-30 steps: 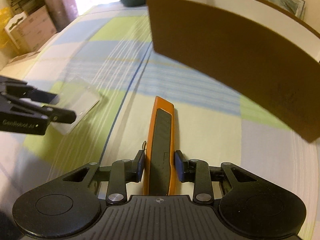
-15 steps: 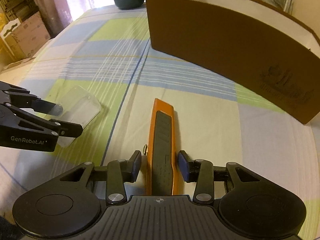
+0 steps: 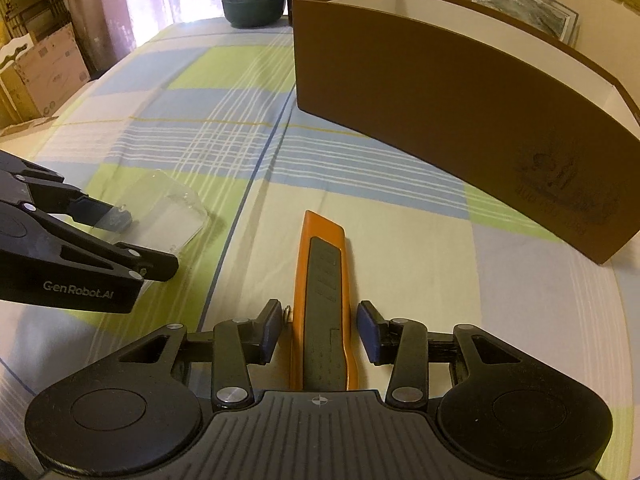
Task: Organize rigid objects
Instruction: 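Lift and carry the clear case and orange knife over the brown box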
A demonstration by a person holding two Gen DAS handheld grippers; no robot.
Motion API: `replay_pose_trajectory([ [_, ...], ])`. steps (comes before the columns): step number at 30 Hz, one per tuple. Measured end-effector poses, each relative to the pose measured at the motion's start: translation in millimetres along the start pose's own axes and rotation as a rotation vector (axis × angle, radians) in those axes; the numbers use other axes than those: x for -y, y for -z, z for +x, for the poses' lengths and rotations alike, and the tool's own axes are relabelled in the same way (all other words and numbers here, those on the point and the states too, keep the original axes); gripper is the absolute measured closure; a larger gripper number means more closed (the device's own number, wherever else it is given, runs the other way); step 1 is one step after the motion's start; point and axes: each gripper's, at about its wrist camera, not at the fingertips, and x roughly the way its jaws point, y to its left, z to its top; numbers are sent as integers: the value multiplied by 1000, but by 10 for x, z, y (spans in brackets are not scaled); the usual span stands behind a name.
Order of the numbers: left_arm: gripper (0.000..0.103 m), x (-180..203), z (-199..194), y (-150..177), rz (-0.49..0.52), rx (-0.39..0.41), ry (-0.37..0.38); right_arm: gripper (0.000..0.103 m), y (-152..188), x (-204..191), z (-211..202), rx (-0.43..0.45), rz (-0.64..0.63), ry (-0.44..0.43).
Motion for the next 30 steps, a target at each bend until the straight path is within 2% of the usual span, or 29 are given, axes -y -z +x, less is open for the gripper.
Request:
replay_pose_trajectory([
  [8, 51, 33, -7, 8, 10, -3, -6, 70, 12, -17, -13, 4, -11, -7],
  [15, 51, 35, -7, 15, 10, -3, -5, 71, 13, 12, -20, 8, -4, -23],
  [24, 51, 55, -106, 37, 2, 21, 6, 71, 40, 133, -67, -2, 67, -85],
  [30, 51, 82, -218, -29, 3, 44, 3, 71, 33, 195, -183, 26, 84, -103],
])
